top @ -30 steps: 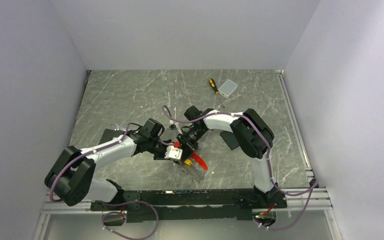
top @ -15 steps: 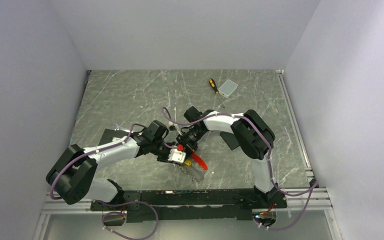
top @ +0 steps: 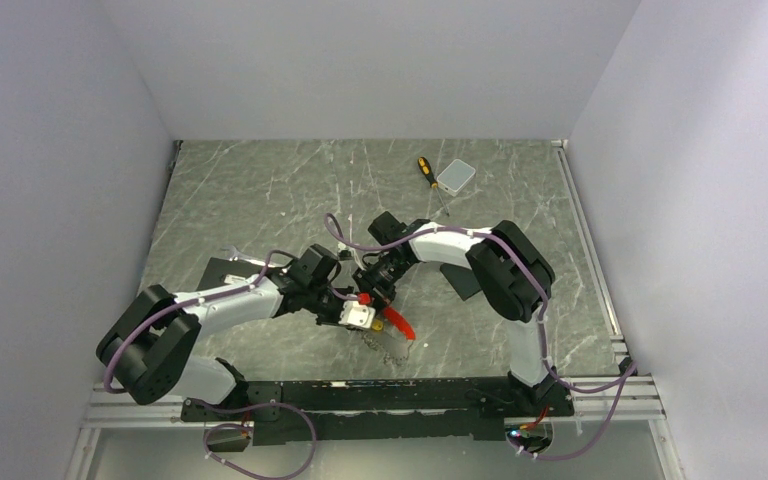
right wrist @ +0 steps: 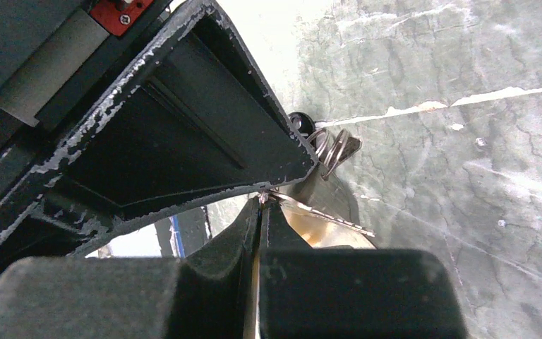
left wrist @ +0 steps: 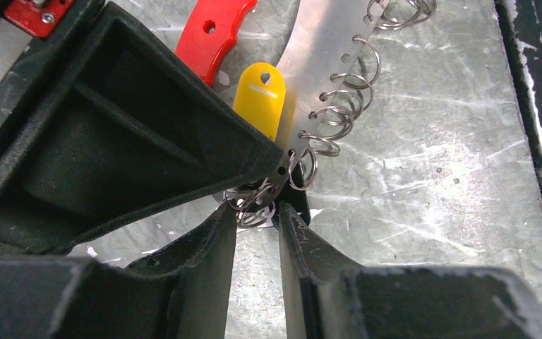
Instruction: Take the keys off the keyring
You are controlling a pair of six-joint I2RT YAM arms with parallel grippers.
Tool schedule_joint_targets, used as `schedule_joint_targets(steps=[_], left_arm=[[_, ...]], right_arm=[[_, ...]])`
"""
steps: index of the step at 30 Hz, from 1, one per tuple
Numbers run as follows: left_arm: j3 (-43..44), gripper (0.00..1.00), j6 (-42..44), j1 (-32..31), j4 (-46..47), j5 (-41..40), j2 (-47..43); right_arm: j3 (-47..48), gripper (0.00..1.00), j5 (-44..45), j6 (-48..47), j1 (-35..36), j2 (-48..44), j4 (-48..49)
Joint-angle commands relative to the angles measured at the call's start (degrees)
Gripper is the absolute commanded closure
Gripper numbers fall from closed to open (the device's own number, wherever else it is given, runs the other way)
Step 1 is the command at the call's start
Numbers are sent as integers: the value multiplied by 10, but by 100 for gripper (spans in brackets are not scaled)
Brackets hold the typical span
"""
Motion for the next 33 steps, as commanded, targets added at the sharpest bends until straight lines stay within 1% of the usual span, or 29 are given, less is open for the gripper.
schedule_joint_targets(steps=[1,4,8,10,12,18,22,25,29,33], left_arm=[[11,67,-23,-6,2,-1,1],[17,75,-31,-8,3,-2,1],[22,100,-52,-9,2,-14,-1],[25,100,-71,-8,-7,-22,-6],[21,100,-97,-2,4,-26,-13],[28,100,-178,25,18,13,-34],[18,100,-228,36,48,33,-60],[1,100,-250,41,77,38,-79],[-24,100,-282,41,116,24,-91],[-22,100,-268,40,107,37,-90]], right_arm=[[-4,100,-13,-13,3,-29,14],[-5,100,-12,-14,3,-30,13],[-10,100,-8,-18,2,-31,8],[-16,100,-5,-22,0,-34,4],[-23,100,-5,-23,-5,-36,3],[-18,100,1,-27,-15,-12,-19],[-18,100,15,-23,-20,-2,-19],[-21,100,27,-17,-22,0,-20],[-11,100,31,-15,-24,13,-43],[-4,100,20,-19,-24,22,-49]])
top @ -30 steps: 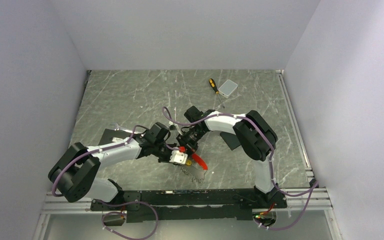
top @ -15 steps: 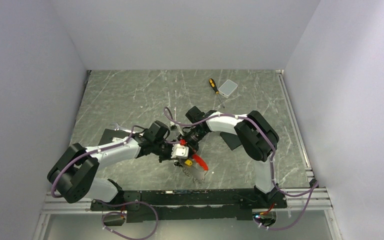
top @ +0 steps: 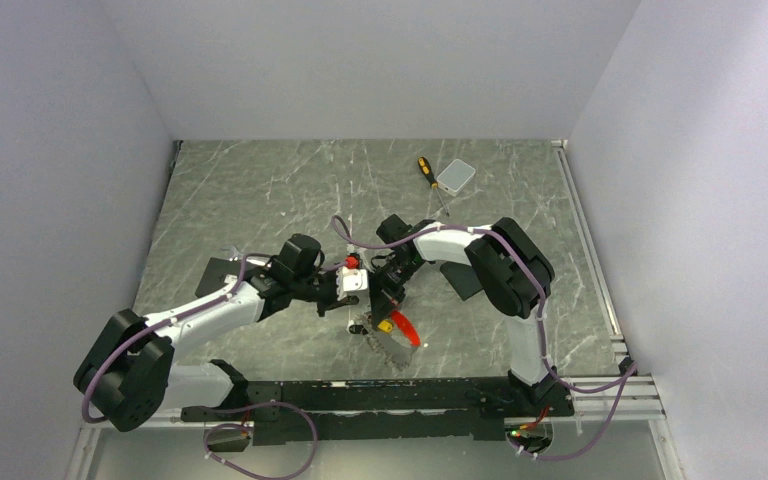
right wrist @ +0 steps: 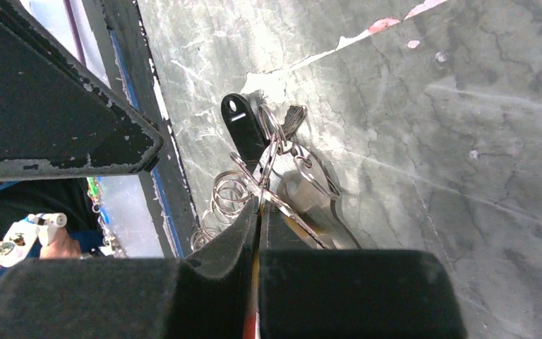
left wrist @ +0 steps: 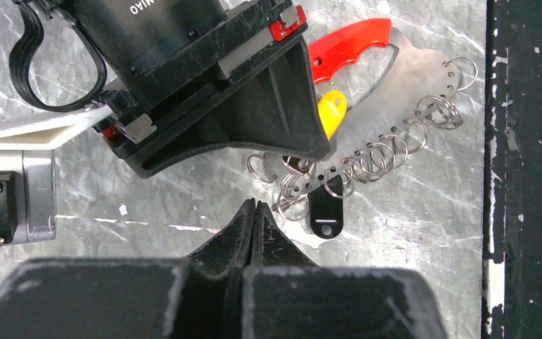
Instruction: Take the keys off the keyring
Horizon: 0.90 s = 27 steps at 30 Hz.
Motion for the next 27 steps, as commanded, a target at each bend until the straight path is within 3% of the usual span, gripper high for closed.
schedule_joint_targets(steps=[1,4,8,12,27], left_arm=[[6,100,1,-1,2,28,-2],[46,98,60,-1,-106,31,20],[49,70,104,-1,-134,40,20],[50,59,114,-11,-107,51,32],[57,58,210,-55,-67,49,78]], right_arm=[[13,100,-1,-11,0,5,-20],[-1,100,-10,-18,0,-12,-4],[-19,100,-18,-22,3,-48,24],[-19,100,-29,-31,5,-64,24],[-31,100,-36,-60,15,-97,10]])
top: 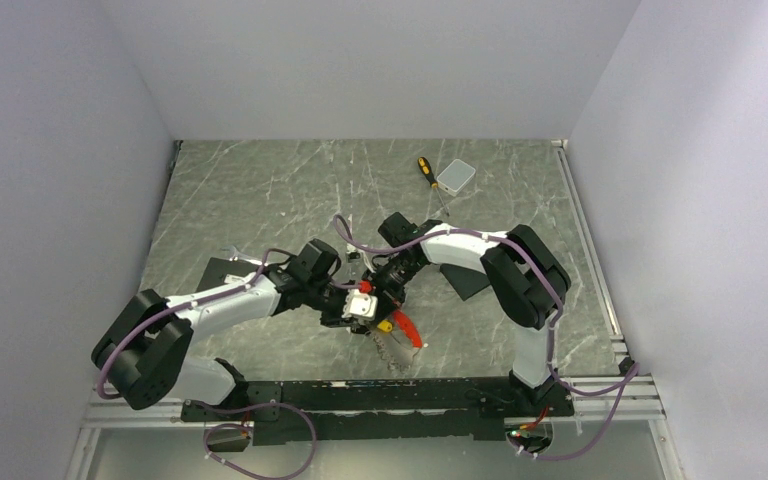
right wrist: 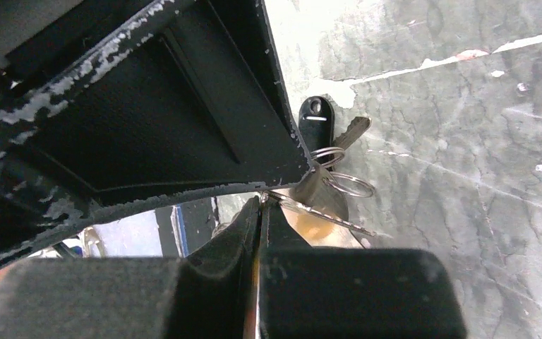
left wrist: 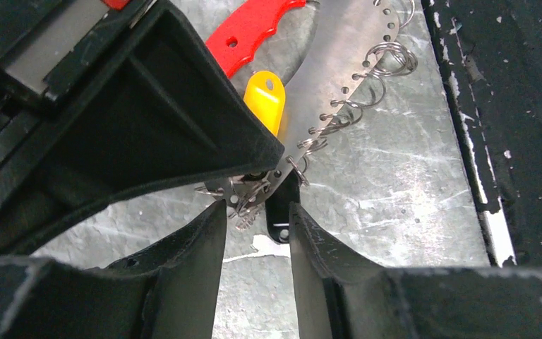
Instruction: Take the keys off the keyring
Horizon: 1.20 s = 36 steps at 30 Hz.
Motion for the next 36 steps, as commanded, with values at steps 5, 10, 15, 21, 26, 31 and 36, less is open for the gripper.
schedule_joint_targets(steps=[5,10,15,21,26,31,36], left_arm=[[18,65,43,-14,17,11,9],[16,88,54,-18,-3,11,6],[5,100,0,-18,13,-13,-5],[0,100,-172,11,87,-24,-26],[-7,100,-274,19,139,-1,-50],[-18,100,-308,20,164,-11,-53],[-36,100,-242,20,123,-9,-66]], right_arm=[[-2,100,-25,-24,4,-27,1],[-2,100,-27,-25,3,-28,-2],[-3,100,-24,-30,1,-29,-11],[-4,100,-3,-26,-7,-2,-26],[5,100,2,-10,-10,32,-27],[21,100,-2,3,-14,51,-26],[18,100,-5,4,-16,50,-23]])
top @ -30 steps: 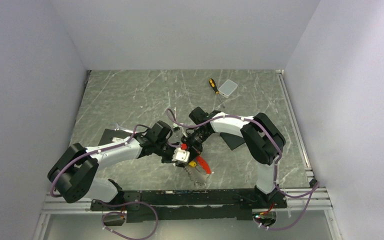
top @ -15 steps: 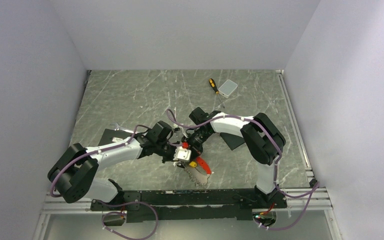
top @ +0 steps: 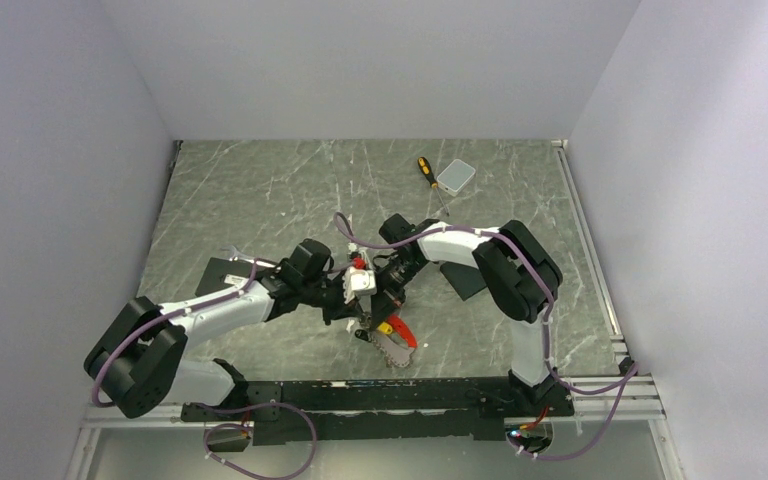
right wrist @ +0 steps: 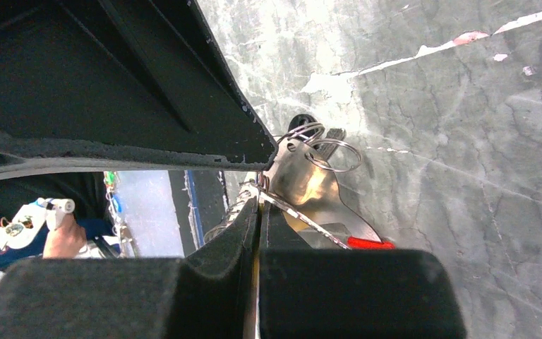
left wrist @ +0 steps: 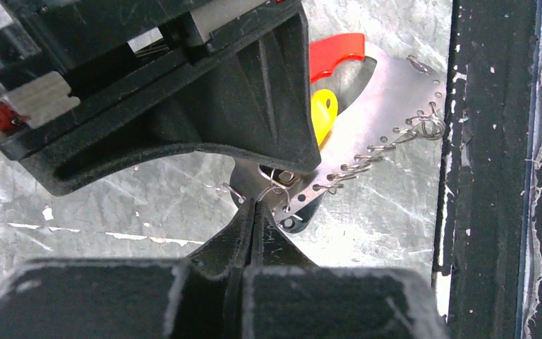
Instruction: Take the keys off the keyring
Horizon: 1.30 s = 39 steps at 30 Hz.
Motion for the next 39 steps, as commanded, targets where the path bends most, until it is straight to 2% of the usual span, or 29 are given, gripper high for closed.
schedule_joint_targets(steps=[1,5,8,12,16,23,33,39], left_arm=[[-5,100,41,1,22,24,-40],[2,100,76,-8,-1,28,-34],[41,74,111,-27,-84,26,-17],[45,52,170,-33,-109,9,-16],[36,51,207,-34,-89,19,-9],[27,53,265,-36,-51,13,12],[32,53,305,-52,-40,25,40],[32,60,316,-64,-48,27,46]], right_arm=[[3,100,27,-8,-4,12,-1],[1,100,18,-18,-3,8,-4],[0,100,11,-22,-3,-2,-3],[-5,100,12,-30,-2,-15,0],[-4,100,8,-40,-2,-20,-8],[-18,100,6,-50,-1,-47,-8],[-19,100,-1,-59,5,-55,-13],[-21,100,-5,-61,6,-60,-12]])
